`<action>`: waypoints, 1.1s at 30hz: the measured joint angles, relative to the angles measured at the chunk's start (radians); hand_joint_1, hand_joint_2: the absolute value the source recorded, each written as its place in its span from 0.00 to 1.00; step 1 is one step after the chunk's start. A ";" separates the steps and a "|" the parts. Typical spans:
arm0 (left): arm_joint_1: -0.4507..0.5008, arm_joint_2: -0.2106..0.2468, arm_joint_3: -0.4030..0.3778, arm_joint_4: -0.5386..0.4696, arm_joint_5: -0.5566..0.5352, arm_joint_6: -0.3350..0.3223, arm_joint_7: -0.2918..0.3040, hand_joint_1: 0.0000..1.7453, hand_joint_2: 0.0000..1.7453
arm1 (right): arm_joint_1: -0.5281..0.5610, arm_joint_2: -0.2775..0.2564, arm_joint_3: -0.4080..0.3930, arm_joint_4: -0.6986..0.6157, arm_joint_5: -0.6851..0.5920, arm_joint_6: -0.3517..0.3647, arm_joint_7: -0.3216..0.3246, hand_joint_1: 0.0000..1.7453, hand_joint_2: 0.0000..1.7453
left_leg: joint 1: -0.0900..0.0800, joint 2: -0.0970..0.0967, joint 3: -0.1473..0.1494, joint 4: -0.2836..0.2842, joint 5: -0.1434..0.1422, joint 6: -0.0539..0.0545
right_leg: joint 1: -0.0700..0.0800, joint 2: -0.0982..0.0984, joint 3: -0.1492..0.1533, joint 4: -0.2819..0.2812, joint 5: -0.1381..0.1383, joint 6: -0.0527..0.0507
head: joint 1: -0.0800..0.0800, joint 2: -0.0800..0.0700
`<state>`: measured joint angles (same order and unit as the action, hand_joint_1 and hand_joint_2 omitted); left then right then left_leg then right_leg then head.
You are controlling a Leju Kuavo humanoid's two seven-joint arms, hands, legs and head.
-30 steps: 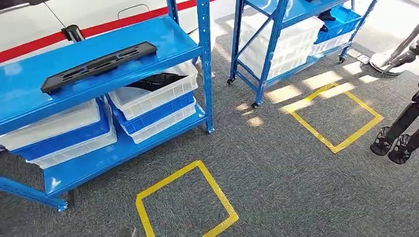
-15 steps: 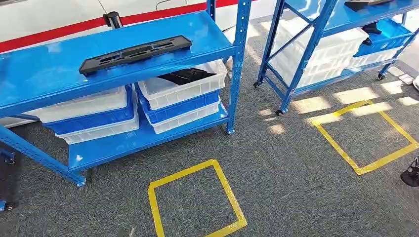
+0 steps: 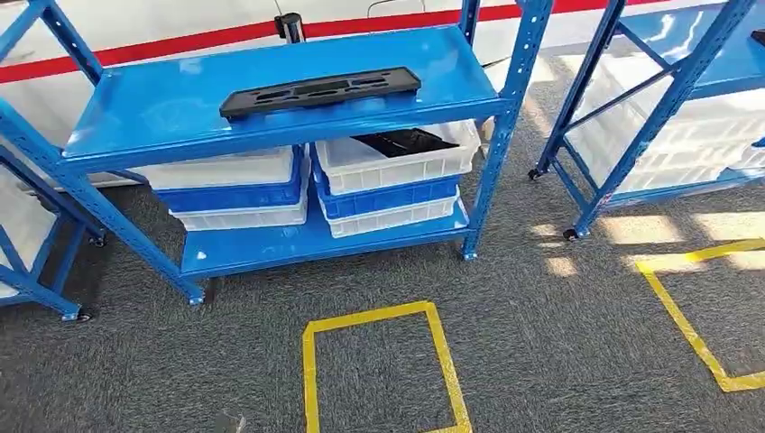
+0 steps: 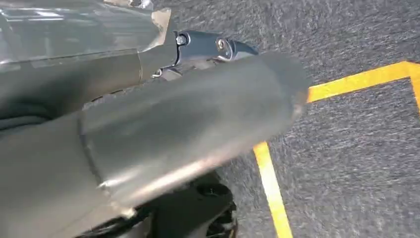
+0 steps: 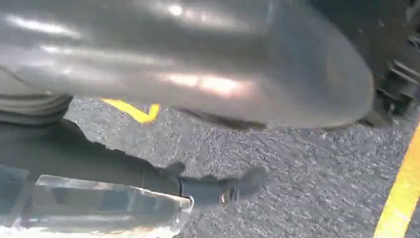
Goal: Take the parts from the cabinet and place them on the table.
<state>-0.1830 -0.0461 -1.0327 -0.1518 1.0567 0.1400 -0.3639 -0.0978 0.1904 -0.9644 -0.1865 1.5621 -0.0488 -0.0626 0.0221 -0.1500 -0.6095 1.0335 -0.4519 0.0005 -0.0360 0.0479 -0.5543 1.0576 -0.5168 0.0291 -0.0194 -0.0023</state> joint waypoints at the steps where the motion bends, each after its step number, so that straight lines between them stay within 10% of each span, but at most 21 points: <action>1: 0.003 0.000 0.000 0.000 0.000 0.000 0.000 0.00 0.00 | -0.001 0.000 0.000 0.000 0.000 0.000 0.000 0.00 0.00 | 0.001 0.029 -0.002 0.010 -0.007 -0.002 | -0.002 -0.013 0.002 -0.003 0.004 -0.007 | -0.002 0.000; 2: 0.001 -0.001 0.000 0.000 0.000 0.000 0.000 0.00 0.00 | -0.002 0.000 0.000 0.000 0.000 0.000 0.000 0.00 0.00 | -0.005 0.095 -0.020 0.046 -0.028 -0.004 | 0.000 -0.022 0.003 -0.003 0.001 -0.011 | -0.006 0.000; 3: -0.002 -0.002 0.000 0.000 0.000 0.000 0.000 0.00 0.00 | -0.001 0.000 0.000 0.000 0.000 0.000 -0.001 0.00 0.00 | -0.004 0.122 -0.047 0.097 -0.055 -0.007 | 0.004 -0.034 0.002 -0.003 0.001 -0.018 | -0.013 0.000; 6: -0.003 -0.003 0.000 0.000 0.000 -0.001 0.000 0.00 0.00 | 0.005 -0.002 0.000 0.000 0.000 0.000 -0.001 0.00 0.00 | -0.003 0.145 -0.160 0.311 -0.135 -0.006 | 0.019 -0.084 0.001 -0.003 -0.006 -0.029 | -0.011 0.000; 9: 0.001 -0.003 0.000 0.000 0.000 0.000 0.000 0.00 0.00 | 0.002 -0.001 0.000 0.000 0.000 0.000 -0.001 0.00 0.00 | -0.012 0.152 -0.093 0.180 -0.049 0.021 | 0.033 -0.120 0.007 -0.004 -0.011 -0.035 | -0.012 0.000; 11: -0.003 0.001 0.000 0.000 0.000 -0.001 0.000 0.00 0.00 | 0.001 0.004 0.002 0.000 0.000 0.000 -0.001 0.00 0.00 | -0.040 0.225 -0.011 0.032 -0.018 0.064 | 0.037 -0.142 0.014 -0.006 -0.014 -0.038 | -0.009 0.000; 12: -0.005 0.000 0.000 0.000 0.000 -0.001 0.000 0.00 0.00 | 0.001 0.004 0.002 0.000 0.000 0.000 -0.001 0.00 0.00 | -0.041 0.227 -0.010 0.027 -0.018 0.062 | 0.047 -0.153 0.014 -0.008 -0.017 -0.034 | -0.008 0.000; 16: 0.000 0.002 0.000 0.000 0.000 0.000 0.000 0.00 0.00 | -0.009 0.008 0.006 -0.001 0.000 0.000 -0.001 0.00 0.00 | -0.035 0.177 0.017 -0.021 0.004 0.070 | 0.057 -0.191 0.023 -0.023 -0.023 -0.025 | -0.011 0.000; 18: 0.000 -0.001 0.000 0.000 0.001 -0.001 -0.002 0.00 0.00 | -0.005 0.005 0.007 -0.001 0.000 0.000 -0.002 0.00 0.00 | -0.027 0.158 0.034 -0.047 0.018 0.066 | 0.043 -0.092 0.002 0.051 -0.053 -0.024 | -0.006 0.000; 21: -0.003 -0.005 0.000 0.000 0.001 0.000 -0.002 0.00 0.00 | 0.001 0.000 0.008 -0.001 0.000 0.000 -0.001 0.00 0.00 | -0.024 0.113 0.032 -0.047 0.019 0.066 | 0.026 -0.055 -0.099 0.240 -0.120 -0.018 | -0.004 0.000; 23: 0.001 -0.005 0.000 0.000 0.003 0.000 -0.002 0.00 0.00 | 0.004 -0.004 0.010 -0.001 0.000 0.000 -0.001 0.00 0.00 | -0.018 0.084 0.033 -0.045 0.017 0.058 | 0.017 -0.055 -0.092 0.204 -0.087 0.006 | -0.002 0.000; 25: 0.004 -0.007 0.000 0.000 0.006 0.000 -0.004 0.00 0.00 | 0.002 -0.007 0.017 -0.001 0.000 -0.004 -0.001 0.00 0.00 | -0.008 0.064 0.033 -0.031 0.009 0.042 | 0.002 -0.044 -0.011 0.018 0.004 0.044 | -0.002 0.000; 27: 0.007 -0.004 0.000 0.000 0.007 0.000 -0.005 0.00 0.00 | -0.001 -0.003 0.020 0.000 0.000 -0.006 0.003 0.00 0.00 | -0.015 0.051 0.025 -0.007 -0.008 0.021 | 0.005 -0.031 -0.001 -0.027 0.007 0.031 | 0.007 0.000; 31: 0.013 0.001 0.000 0.000 0.010 0.001 -0.007 0.00 0.00 | -0.006 -0.004 0.026 0.000 0.001 -0.002 0.012 0.00 0.00 | -0.006 0.048 0.020 -0.007 -0.009 0.013 | 0.000 -0.035 0.006 -0.020 0.012 -0.004 | 0.000 0.000; 32: 0.014 -0.001 0.000 0.000 0.010 0.000 -0.007 0.00 1.00 | -0.005 -0.004 0.030 0.000 0.001 0.001 0.014 0.00 0.00 | -0.008 0.086 0.013 0.014 -0.024 0.008 | 0.004 -0.037 0.009 -0.022 0.012 -0.009 | -0.003 0.000; 33: 0.012 -0.002 0.000 0.000 0.010 0.000 -0.007 0.00 1.00 | -0.005 -0.003 0.035 0.000 0.001 0.003 0.014 0.00 0.00 | -0.008 0.119 -0.012 0.068 -0.054 0.004 | 0.005 -0.040 0.009 -0.022 0.011 -0.017 | -0.011 0.000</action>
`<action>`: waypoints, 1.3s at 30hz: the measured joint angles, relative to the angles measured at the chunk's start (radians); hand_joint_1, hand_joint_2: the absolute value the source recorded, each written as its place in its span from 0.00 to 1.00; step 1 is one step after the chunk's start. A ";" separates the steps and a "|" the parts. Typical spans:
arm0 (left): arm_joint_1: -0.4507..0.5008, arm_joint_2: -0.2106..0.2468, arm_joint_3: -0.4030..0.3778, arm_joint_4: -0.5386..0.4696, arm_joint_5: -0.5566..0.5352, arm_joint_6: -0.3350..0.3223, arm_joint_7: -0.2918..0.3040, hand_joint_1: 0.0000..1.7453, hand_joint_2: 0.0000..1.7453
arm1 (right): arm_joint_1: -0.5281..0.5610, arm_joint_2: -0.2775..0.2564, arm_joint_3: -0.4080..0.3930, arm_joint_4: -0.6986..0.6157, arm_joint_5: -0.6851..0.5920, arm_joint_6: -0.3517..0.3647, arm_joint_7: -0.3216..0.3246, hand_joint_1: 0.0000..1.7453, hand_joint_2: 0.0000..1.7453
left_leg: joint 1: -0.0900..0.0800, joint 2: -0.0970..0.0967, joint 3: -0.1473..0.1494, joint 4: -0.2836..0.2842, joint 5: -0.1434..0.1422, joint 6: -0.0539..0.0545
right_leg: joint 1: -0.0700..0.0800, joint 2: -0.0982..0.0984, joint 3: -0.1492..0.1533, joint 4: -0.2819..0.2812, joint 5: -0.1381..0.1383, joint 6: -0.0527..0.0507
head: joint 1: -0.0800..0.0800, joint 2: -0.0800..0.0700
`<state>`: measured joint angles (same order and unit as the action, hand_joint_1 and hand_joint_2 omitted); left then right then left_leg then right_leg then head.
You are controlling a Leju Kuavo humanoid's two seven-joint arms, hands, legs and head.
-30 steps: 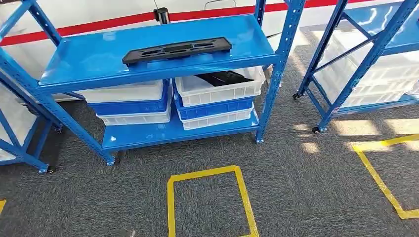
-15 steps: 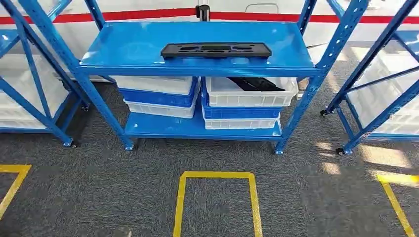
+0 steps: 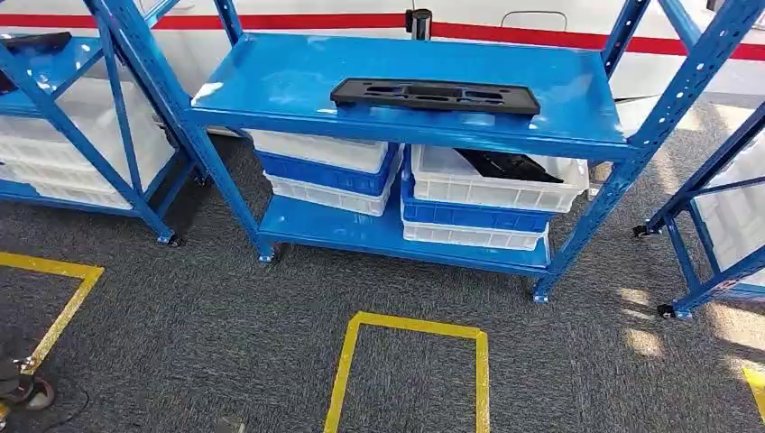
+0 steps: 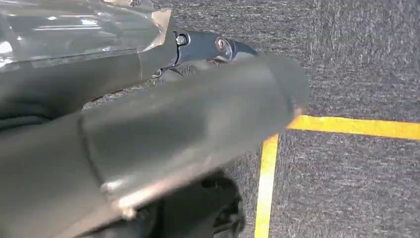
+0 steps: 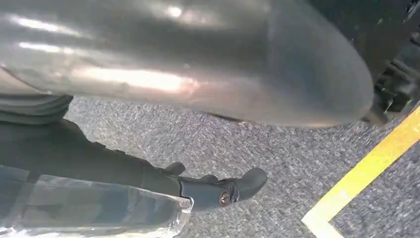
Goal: Take the parts from the cabinet and place them on the table.
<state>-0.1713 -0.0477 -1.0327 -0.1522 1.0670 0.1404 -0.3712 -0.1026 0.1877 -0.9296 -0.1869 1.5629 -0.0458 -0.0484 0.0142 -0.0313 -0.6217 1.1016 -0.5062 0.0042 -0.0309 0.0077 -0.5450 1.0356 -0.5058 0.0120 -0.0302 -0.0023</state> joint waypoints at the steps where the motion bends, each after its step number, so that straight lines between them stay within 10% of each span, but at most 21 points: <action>1: -0.002 0.000 0.000 0.000 0.000 0.000 0.000 0.00 1.00 | 0.001 0.000 0.005 0.000 0.000 0.002 0.000 0.00 0.00 | 0.001 0.015 -0.038 0.074 -0.035 -0.004 | 0.003 -0.004 0.000 0.000 -0.002 -0.003 | 0.002 0.000; 3: -0.001 -0.001 0.000 0.000 0.000 -0.001 -0.002 0.00 1.00 | 0.007 -0.001 0.008 0.000 0.000 0.006 0.002 0.00 0.00 | 0.002 0.024 -0.114 0.214 -0.085 -0.006 | 0.007 -0.014 0.001 0.001 -0.005 -0.008 | 0.002 0.000; 4: 0.000 -0.002 0.000 0.000 0.000 -0.001 -0.005 0.00 1.00 | 0.009 -0.001 0.010 0.000 0.000 0.006 0.007 0.00 1.00 | 0.002 0.025 -0.132 0.237 -0.076 -0.003 | 0.009 -0.018 0.002 0.001 -0.007 -0.010 | 0.002 0.000; 8: -0.001 0.000 0.000 0.000 0.003 -0.010 -0.010 0.00 1.00 | 0.007 0.000 0.014 0.000 -0.007 0.005 0.044 0.00 1.00 | -0.011 0.034 -0.005 -0.032 0.073 0.037 | 0.017 -0.021 0.014 -0.001 -0.013 -0.017 | 0.002 0.000; 14: -0.003 0.002 -0.010 0.000 -0.002 -0.023 0.021 0.00 1.00 | 0.007 -0.002 0.013 0.000 -0.025 0.010 0.081 0.00 1.00 | -0.011 0.038 0.035 -0.105 0.073 0.048 | 0.027 -0.031 0.019 -0.009 -0.022 0.008 | 0.004 0.000; 19: -0.001 0.001 0.015 -0.012 -0.045 -0.025 0.044 0.00 1.00 | 0.017 -0.016 0.040 0.000 -0.082 0.005 0.077 0.00 1.00 | -0.015 0.030 0.046 -0.117 0.073 0.054 | 0.021 -0.018 -0.119 0.258 -0.118 0.001 | 0.006 0.000; 21: 0.000 0.000 0.032 -0.023 -0.069 -0.029 0.052 0.00 1.00 | 0.019 -0.018 0.055 0.000 -0.118 0.005 0.077 0.00 1.00 | -0.013 0.025 0.049 -0.117 0.071 0.052 | 0.019 -0.018 -0.101 0.222 -0.093 0.016 | 0.007 0.000; 22: 0.000 0.000 0.043 -0.032 -0.087 -0.033 0.058 0.00 1.00 | 0.022 -0.022 0.066 0.000 -0.141 0.005 0.077 0.00 0.00 | -0.012 0.020 0.050 -0.116 0.070 0.049 | 0.016 -0.018 -0.067 0.154 -0.059 0.028 | 0.007 0.000; 24: 0.000 -0.001 0.064 -0.047 -0.117 -0.035 0.066 0.00 1.00 | 0.036 -0.026 0.086 0.000 -0.179 0.005 0.080 0.00 0.00 | -0.011 0.012 0.051 -0.105 0.063 0.039 | 0.007 -0.015 0.007 -0.003 0.003 0.045 | 0.006 0.000; 27: 0.006 0.000 0.104 -0.061 -0.161 -0.038 0.081 0.00 1.00 | 0.062 -0.030 0.122 0.002 -0.248 0.006 0.080 0.00 0.00 | -0.021 0.010 0.040 -0.089 0.054 0.025 | 0.012 -0.009 0.014 -0.019 -0.002 0.018 | 0.005 0.000; 28: 0.012 0.001 0.121 -0.065 -0.180 -0.042 0.086 0.00 0.00 | 0.071 -0.035 0.137 0.001 -0.275 0.006 0.080 0.00 0.00 | -0.018 0.010 0.041 -0.091 0.056 0.024 | 0.016 -0.008 0.014 -0.018 -0.003 0.015 | 0.005 0.000; 32: 0.032 0.006 0.185 -0.076 -0.248 -0.047 0.108 0.00 0.00 | 0.082 -0.042 0.196 -0.004 -0.371 0.007 0.080 0.00 0.00 | -0.008 0.018 0.000 0.008 -0.008 0.003 | 0.006 -0.012 0.021 -0.022 0.001 -0.005 | -0.003 0.000; 33: 0.039 0.006 0.202 -0.076 -0.266 -0.051 0.113 0.00 1.00 | 0.084 -0.044 0.212 -0.007 -0.395 0.008 0.080 0.00 0.00 | -0.006 0.019 -0.038 0.084 -0.044 -0.003 | 0.007 -0.014 0.021 -0.022 0.000 -0.007 | -0.002 0.000; 34: 0.049 0.006 0.220 -0.076 -0.283 -0.053 0.120 0.00 0.00 | 0.087 -0.048 0.228 -0.013 -0.423 0.008 0.080 0.00 0.00 | -0.004 0.020 -0.078 0.162 -0.074 -0.006 | 0.009 -0.016 0.021 -0.022 -0.001 -0.009 | -0.002 0.000; 36: 0.076 0.007 0.254 -0.076 -0.315 -0.055 0.129 0.00 0.00 | 0.089 -0.056 0.255 -0.029 -0.471 0.008 0.080 0.00 0.00 | -0.003 0.023 -0.110 0.215 -0.071 -0.006 | 0.010 -0.016 0.022 -0.022 -0.002 -0.010 | -0.003 0.000; 39: 0.111 0.013 0.301 -0.076 -0.364 -0.059 0.146 0.00 0.00 | 0.087 -0.068 0.297 -0.062 -0.543 0.010 0.079 0.00 0.00 | -0.005 0.024 -0.009 0.003 0.047 0.014 | 0.013 -0.014 0.027 -0.022 -0.004 -0.011 | -0.003 0.000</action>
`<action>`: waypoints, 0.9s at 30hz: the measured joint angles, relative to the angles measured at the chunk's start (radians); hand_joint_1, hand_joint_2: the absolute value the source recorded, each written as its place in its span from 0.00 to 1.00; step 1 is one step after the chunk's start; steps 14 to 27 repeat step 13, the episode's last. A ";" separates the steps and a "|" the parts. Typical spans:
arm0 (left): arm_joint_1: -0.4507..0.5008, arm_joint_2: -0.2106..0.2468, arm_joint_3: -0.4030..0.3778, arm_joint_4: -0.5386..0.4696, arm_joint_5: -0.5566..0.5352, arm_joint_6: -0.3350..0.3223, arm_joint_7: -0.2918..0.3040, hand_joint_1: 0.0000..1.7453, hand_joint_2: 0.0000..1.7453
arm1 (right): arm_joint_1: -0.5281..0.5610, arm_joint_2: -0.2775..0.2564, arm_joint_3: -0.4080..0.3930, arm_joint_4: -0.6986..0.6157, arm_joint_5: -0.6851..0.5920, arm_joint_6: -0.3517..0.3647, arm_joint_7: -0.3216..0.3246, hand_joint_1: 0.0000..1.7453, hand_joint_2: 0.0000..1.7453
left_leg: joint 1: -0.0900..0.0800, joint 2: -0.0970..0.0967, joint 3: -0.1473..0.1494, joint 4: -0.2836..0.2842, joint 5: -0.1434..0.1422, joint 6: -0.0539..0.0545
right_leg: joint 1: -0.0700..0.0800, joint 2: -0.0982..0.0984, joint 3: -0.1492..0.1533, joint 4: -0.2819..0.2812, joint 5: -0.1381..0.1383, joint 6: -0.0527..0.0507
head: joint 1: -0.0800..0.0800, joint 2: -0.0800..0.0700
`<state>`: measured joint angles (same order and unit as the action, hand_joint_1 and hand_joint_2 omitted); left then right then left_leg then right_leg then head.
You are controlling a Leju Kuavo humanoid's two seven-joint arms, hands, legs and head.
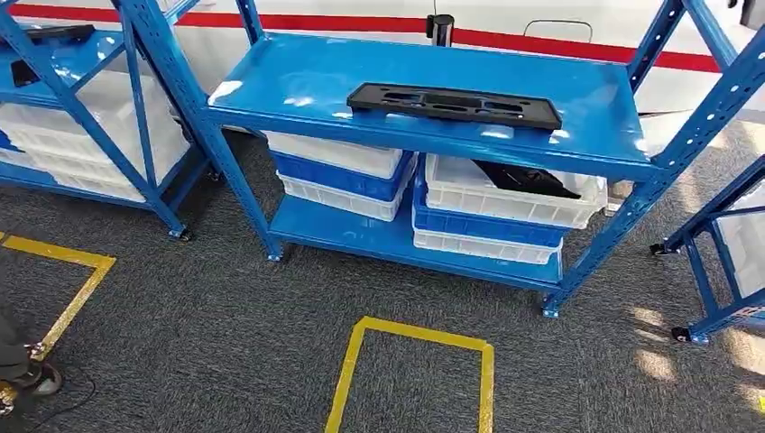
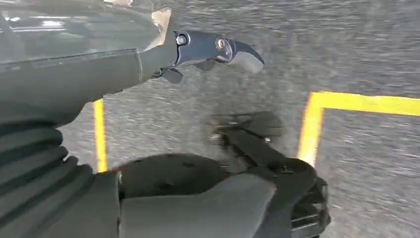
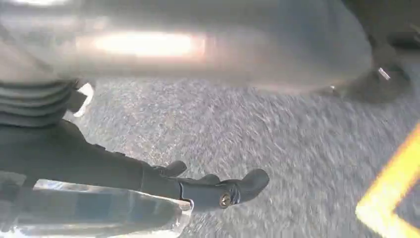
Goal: Take the parts from the cabinet and place them on the table.
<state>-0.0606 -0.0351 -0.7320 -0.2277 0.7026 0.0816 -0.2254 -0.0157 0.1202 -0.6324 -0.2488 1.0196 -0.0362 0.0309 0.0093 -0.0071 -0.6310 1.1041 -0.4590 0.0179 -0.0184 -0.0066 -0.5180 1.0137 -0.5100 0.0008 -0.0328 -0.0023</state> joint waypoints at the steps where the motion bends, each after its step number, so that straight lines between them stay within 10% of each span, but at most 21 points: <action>1: 0.007 0.003 0.017 0.000 -0.017 -0.003 0.005 0.00 0.00 | -0.001 -0.001 0.015 -0.010 -0.023 0.000 -0.001 0.00 0.00 | -0.004 0.006 0.038 -0.076 0.015 0.011 | 0.000 0.000 0.001 -0.001 0.000 0.000 | 0.001 0.000; 6: 0.042 0.007 0.103 -0.001 -0.100 -0.014 0.032 0.00 0.00 | 0.001 -0.011 0.090 -0.041 -0.147 0.002 -0.007 0.00 0.00 | -0.014 0.004 0.057 -0.107 0.010 0.029 | 0.014 -0.008 0.001 -0.013 -0.009 0.026 | 0.001 0.000; 7: 0.048 0.004 0.122 -0.005 -0.119 -0.016 0.037 0.00 1.00 | 0.009 -0.020 0.107 -0.044 -0.174 0.002 -0.008 0.00 0.00 | -0.010 0.005 0.068 -0.123 0.019 0.031 | 0.008 -0.007 0.002 0.012 -0.019 0.026 | 0.003 0.000; 10: 0.048 0.007 0.175 -0.024 -0.171 -0.019 0.054 0.00 1.00 | 0.033 -0.029 0.151 -0.045 -0.249 0.009 -0.010 0.00 0.00 | -0.009 0.004 0.069 -0.129 0.021 0.044 | 0.006 0.000 -0.108 0.218 -0.120 0.012 | 0.004 0.000; 12: 0.048 0.007 0.206 -0.044 -0.202 -0.024 0.064 0.00 1.00 | 0.056 -0.034 0.178 -0.043 -0.295 0.012 -0.010 0.00 0.00 | -0.009 0.003 0.070 -0.128 0.020 0.044 | 0.005 0.002 -0.157 0.301 -0.136 0.025 | 0.004 0.000; 13: 0.047 0.007 0.222 -0.058 -0.219 -0.027 0.069 0.00 1.00 | 0.068 -0.038 0.191 -0.040 -0.319 0.013 -0.010 0.00 0.00 | -0.009 0.001 0.071 -0.127 0.019 0.042 | 0.003 0.002 -0.147 0.272 -0.115 0.038 | 0.005 0.000; 27: 0.047 0.007 0.222 -0.058 -0.219 -0.027 0.069 0.00 1.00 | 0.068 -0.038 0.191 -0.040 -0.319 0.013 -0.010 0.00 0.00 | -0.009 0.001 0.071 -0.127 0.019 0.042 | 0.003 0.002 -0.147 0.272 -0.115 0.038 | 0.005 0.000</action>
